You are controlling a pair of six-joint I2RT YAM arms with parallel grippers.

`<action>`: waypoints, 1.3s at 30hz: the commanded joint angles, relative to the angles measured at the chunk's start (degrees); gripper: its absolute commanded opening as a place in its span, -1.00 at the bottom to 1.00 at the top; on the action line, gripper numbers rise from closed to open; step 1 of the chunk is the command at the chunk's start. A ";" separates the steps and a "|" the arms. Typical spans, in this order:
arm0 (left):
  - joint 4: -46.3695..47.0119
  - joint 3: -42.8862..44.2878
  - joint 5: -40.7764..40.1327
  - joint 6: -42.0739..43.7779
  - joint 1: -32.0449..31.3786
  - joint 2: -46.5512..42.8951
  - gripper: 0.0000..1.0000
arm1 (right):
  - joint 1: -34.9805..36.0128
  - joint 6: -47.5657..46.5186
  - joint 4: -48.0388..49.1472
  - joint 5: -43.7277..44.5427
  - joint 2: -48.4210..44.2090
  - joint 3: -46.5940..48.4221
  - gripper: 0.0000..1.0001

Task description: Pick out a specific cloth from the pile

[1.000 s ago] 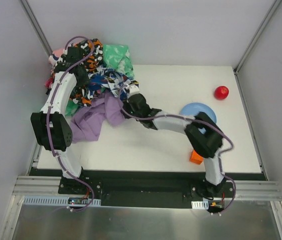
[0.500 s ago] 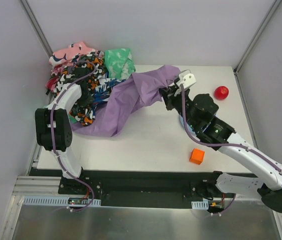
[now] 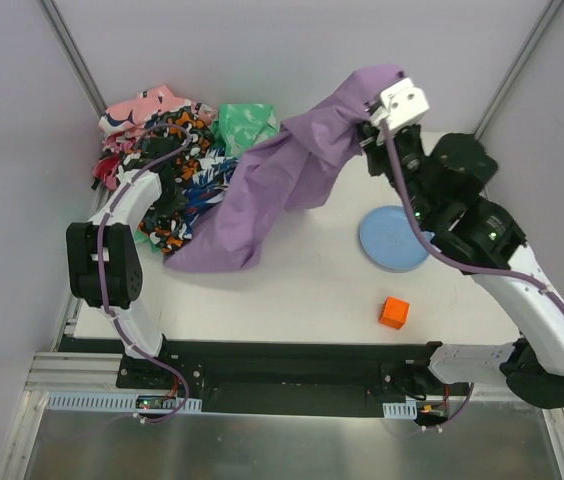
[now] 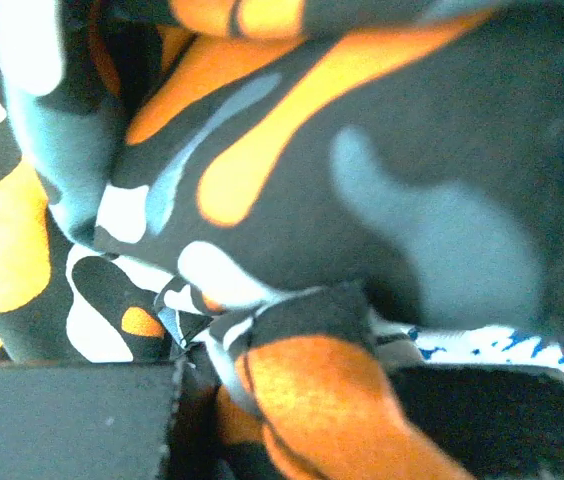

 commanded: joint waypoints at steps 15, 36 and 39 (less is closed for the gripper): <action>-0.15 2.57 -4.47 0.51 1.14 -4.22 -0.86 | -1.42 -17.57 9.22 8.99 8.64 35.84 -0.99; 0.91 -7.27 -9.30 -0.29 3.69 -8.08 -0.93 | -25.92 8.68 24.07 -9.19 36.15 51.85 -1.00; 1.08 -8.07 -9.40 -0.46 3.78 -9.14 -0.94 | -29.01 13.70 27.93 -10.26 39.58 51.06 -1.00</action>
